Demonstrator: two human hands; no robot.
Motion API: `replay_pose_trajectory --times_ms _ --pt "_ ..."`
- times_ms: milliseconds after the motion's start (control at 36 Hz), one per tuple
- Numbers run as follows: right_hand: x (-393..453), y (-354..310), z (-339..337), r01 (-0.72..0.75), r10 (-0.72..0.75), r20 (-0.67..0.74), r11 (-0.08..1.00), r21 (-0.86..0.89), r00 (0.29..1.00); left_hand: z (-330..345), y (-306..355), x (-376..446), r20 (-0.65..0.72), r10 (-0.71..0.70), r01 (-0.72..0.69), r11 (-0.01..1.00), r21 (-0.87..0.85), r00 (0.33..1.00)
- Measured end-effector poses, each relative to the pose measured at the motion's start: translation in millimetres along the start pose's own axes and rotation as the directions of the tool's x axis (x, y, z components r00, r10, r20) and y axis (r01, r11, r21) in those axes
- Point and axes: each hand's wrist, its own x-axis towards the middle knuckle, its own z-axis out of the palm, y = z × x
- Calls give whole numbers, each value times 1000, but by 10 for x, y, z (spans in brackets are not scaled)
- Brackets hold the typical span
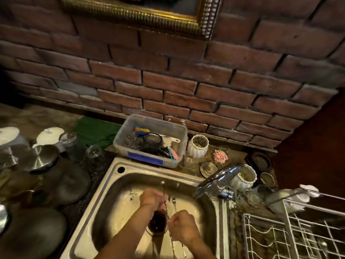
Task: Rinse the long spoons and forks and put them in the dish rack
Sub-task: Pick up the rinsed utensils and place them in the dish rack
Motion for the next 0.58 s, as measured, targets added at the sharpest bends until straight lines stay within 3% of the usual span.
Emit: replay_pose_trajectory --times_ms 222,583 --pt "-748 -501 -287 128 -135 46 985 116 990 -255 592 -766 132 118 -132 986 98 984" --pt "-1740 -832 -816 360 -353 -79 928 97 932 -302 1094 -1723 213 338 -374 914 156 917"
